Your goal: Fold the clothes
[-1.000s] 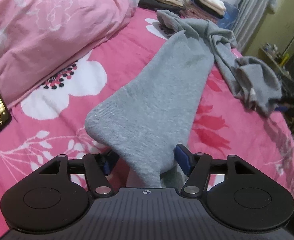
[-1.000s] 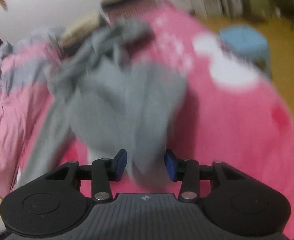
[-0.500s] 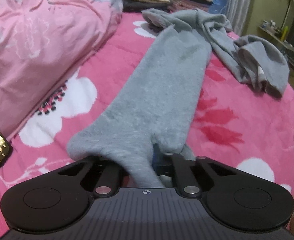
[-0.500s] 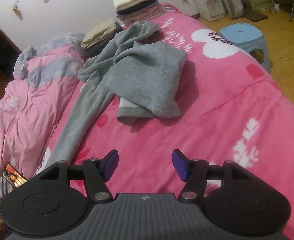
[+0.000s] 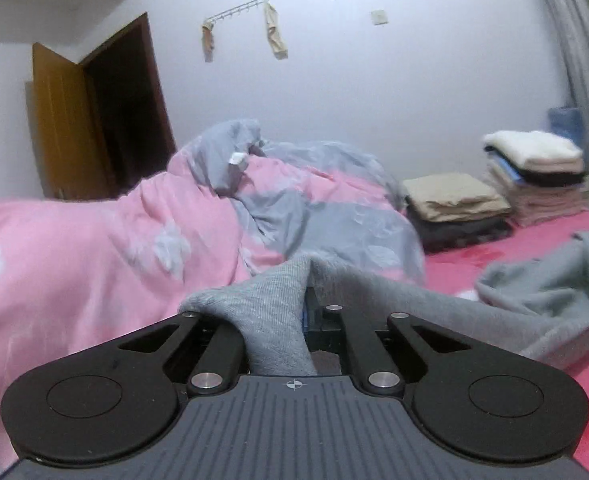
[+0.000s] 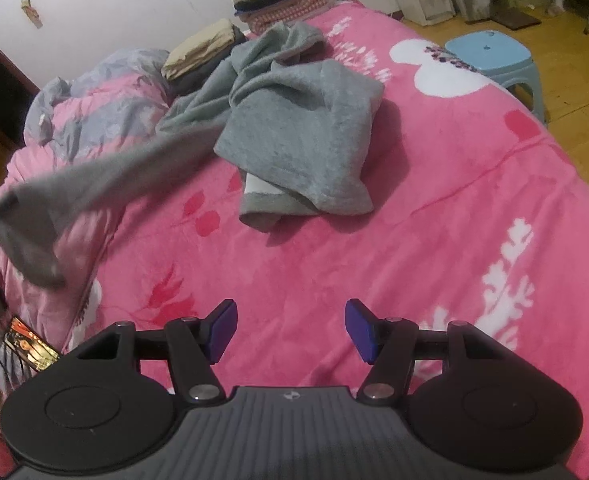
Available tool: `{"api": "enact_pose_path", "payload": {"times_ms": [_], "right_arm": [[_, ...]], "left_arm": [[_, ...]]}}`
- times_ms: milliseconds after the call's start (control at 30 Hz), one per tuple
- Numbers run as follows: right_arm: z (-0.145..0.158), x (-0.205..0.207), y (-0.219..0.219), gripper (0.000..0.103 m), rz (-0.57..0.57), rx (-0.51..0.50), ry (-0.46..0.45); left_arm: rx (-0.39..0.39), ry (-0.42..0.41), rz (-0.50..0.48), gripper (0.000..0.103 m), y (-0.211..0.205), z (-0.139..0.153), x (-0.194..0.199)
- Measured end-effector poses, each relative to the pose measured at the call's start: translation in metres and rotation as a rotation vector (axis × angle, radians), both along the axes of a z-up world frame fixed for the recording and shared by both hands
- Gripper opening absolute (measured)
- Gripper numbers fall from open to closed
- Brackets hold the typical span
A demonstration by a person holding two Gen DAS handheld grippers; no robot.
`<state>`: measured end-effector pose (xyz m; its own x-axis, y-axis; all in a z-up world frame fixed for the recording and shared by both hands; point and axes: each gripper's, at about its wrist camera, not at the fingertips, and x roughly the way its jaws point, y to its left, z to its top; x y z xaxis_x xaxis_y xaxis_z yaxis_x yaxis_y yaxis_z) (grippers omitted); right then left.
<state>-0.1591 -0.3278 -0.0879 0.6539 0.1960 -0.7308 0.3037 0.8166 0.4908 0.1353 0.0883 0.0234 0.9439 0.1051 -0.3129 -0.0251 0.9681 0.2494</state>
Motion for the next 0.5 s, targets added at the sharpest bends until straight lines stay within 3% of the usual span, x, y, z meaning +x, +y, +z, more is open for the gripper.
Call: {"api": "enact_pose_path", "payload": {"times_ms": [67, 100, 167, 300, 500], "right_arm": [[-0.005, 0.001, 0.002, 0.063, -0.001, 0.009, 0.019], [-0.008, 0.002, 0.003, 0.063, 0.0, 0.013, 0.028], [-0.011, 0.004, 0.006, 0.063, 0.01, 0.017, 0.043], [-0.013, 0.007, 0.012, 0.063, 0.033, 0.008, 0.058], [-0.009, 0.007, 0.016, 0.063, 0.047, 0.001, 0.049]], "left_arm": [[-0.046, 0.108, -0.022, 0.044, -0.004, -0.018, 0.016], [-0.056, 0.174, -0.038, 0.051, -0.007, -0.033, 0.018], [-0.06, 0.3, -0.073, 0.055, -0.013, -0.066, 0.016], [-0.041, 0.415, -0.117, 0.061, -0.02, -0.108, -0.011], [-0.067, 0.432, -0.173, 0.071, -0.018, -0.112, -0.063]]}}
